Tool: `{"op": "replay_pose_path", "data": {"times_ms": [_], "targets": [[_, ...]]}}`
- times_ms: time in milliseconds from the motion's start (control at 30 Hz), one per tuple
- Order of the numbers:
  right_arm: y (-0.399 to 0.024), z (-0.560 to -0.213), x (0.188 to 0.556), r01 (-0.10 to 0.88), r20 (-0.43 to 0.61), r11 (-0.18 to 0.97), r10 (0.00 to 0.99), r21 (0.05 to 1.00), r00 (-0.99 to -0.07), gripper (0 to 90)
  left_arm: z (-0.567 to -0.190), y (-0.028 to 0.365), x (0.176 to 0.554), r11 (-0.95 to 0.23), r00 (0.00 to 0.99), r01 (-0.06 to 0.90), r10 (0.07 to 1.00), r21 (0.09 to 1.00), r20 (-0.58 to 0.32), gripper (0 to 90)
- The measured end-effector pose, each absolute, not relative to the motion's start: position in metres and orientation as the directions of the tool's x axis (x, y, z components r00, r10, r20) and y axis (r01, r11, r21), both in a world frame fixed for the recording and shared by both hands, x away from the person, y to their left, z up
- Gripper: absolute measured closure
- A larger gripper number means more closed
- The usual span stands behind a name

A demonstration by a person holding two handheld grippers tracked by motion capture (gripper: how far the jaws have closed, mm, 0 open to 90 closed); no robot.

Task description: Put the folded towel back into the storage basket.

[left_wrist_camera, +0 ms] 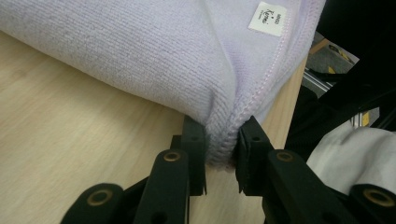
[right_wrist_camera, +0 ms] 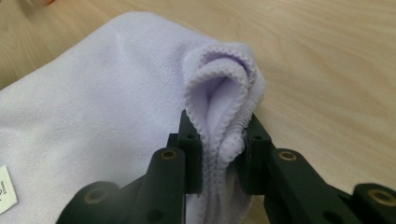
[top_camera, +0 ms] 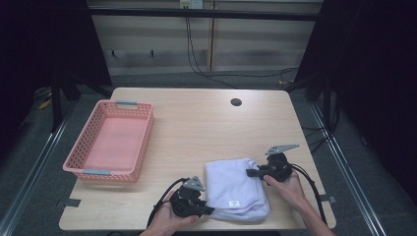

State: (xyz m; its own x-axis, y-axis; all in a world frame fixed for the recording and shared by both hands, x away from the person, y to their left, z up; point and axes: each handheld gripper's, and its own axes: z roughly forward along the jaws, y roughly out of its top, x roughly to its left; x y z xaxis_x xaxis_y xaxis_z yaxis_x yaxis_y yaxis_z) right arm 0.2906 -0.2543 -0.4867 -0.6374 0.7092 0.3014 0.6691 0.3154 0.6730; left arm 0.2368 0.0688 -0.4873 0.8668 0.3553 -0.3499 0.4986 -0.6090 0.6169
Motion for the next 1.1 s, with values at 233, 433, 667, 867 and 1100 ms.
{"op": "replay_pose_path", "data": {"times_ms": [233,433,667,867,1100], "targets": [[-0.245,-0.479,0.293,0.659,0.311,0.303,0.697,0.688,-0.646,74.6,-0.482,0.085,0.241,-0.595,0.864,0.503,0.365,0.627,-0.347,76.1],[-0.246,-0.471,0.295,0.647,0.31,0.289,0.694,0.706,-0.649,74.6,-0.47,0.089,0.244,-0.572,0.869,0.494,0.359,0.655,-0.342,76.1],[-0.246,-0.452,0.305,0.619,0.301,0.268,0.69,0.738,-0.658,74.7,-0.451,0.093,0.251,-0.534,0.87,0.486,0.368,0.692,-0.328,76.1],[-0.234,-0.434,0.317,0.593,0.279,0.279,0.681,0.755,-0.677,74.7,-0.441,0.102,0.253,-0.509,0.861,0.496,0.394,0.703,-0.322,76.1],[-0.217,-0.428,0.333,0.575,0.282,0.277,0.661,0.77,-0.696,74.7,-0.429,0.12,0.259,-0.484,0.849,0.503,0.432,0.716,-0.305,76.1]]}}
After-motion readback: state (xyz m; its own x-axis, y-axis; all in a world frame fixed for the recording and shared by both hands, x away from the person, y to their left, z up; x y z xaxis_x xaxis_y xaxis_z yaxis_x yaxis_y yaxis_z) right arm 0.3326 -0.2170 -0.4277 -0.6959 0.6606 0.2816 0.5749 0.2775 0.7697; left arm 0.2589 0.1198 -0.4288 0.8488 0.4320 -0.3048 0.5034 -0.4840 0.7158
